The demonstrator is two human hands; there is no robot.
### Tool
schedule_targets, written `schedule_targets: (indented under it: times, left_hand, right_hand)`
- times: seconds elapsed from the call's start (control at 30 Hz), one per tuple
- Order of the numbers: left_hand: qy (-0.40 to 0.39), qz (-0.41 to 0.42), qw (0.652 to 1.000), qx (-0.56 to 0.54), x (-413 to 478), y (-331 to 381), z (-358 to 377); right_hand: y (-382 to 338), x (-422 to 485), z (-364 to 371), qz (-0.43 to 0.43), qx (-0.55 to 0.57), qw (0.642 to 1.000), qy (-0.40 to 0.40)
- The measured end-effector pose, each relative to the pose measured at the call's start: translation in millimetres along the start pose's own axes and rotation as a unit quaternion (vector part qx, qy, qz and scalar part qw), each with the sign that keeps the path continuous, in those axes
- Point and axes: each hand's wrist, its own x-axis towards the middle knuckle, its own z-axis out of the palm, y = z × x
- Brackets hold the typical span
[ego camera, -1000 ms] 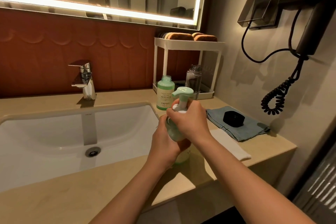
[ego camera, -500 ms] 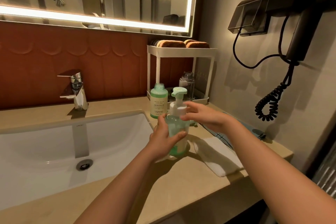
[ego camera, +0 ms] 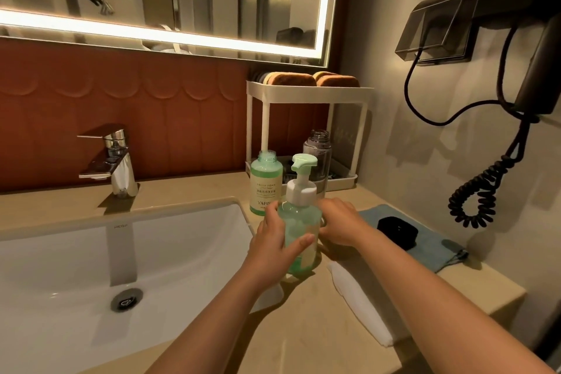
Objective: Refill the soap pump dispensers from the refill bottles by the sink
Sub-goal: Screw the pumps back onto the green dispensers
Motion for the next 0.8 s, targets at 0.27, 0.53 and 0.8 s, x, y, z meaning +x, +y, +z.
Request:
schedule_targets:
  times: [0.27, 0.53, 0.8]
  left_hand:
    - [0.007, 0.009, 1.0, 0.0, -3.4, -4.2, -2.7]
    - [0.027, 0.008, 0.999, 0.018, -16.2, -2.2, -8.5]
    - [0.033, -0.013, 0.999, 0.012, 0.8, 6.8, -1.4]
  right_hand:
    - [-0.6, -5.1, 14.2, 0.006, 0.006, 1.0, 0.013]
    - [19.0, -42.9, -4.6, 0.104, 0.111, 0.981, 0.118]
    - [27.5, -77.0, -33.3, 0.121, 0.176, 0.954, 0.211]
